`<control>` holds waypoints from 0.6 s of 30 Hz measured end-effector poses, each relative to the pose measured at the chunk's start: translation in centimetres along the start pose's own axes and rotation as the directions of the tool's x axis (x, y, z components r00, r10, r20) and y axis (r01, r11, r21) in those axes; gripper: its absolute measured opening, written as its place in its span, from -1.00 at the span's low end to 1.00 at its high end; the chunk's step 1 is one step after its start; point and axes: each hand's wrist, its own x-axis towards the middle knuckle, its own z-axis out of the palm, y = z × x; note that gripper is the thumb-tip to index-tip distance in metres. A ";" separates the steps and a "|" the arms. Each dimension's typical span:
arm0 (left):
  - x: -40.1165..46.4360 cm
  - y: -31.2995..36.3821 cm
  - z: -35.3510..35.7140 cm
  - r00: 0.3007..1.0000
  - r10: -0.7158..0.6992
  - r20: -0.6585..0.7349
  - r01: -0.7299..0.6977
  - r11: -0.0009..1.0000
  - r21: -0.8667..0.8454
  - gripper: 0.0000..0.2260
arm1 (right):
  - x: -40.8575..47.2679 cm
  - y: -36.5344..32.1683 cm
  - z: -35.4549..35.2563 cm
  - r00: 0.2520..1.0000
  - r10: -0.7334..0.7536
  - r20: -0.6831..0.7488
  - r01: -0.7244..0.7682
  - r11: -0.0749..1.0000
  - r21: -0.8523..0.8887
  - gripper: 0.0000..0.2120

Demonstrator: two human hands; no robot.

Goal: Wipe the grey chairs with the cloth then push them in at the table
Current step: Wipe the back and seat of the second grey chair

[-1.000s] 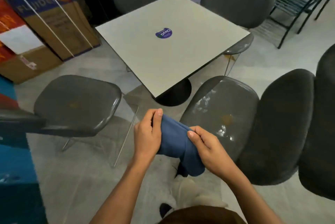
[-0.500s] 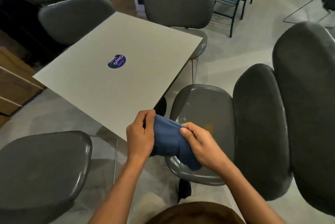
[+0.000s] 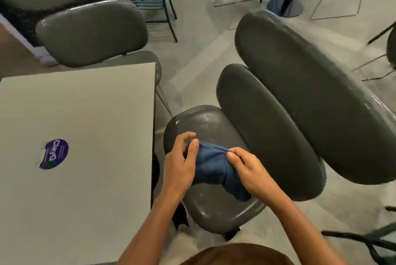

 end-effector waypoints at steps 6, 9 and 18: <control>4.6 0.5 -0.4 0.947 0.169 0.272 -0.180 0.984 0.014 -0.75 | -0.4 -1.1 1.3 0.959 0.105 -0.263 -0.097 0.994 0.044 -0.82; 6.0 1.7 0.7 0.906 0.233 0.354 -0.238 0.971 -0.030 -0.67 | -1.0 -1.6 0.7 0.921 0.147 -0.360 -0.129 0.989 0.073 -0.82; 7.4 7.3 7.6 0.820 0.375 0.432 -0.370 0.924 -0.099 -0.63 | -2.5 -1.8 -5.9 0.815 0.167 -0.555 -0.163 0.985 0.057 -0.81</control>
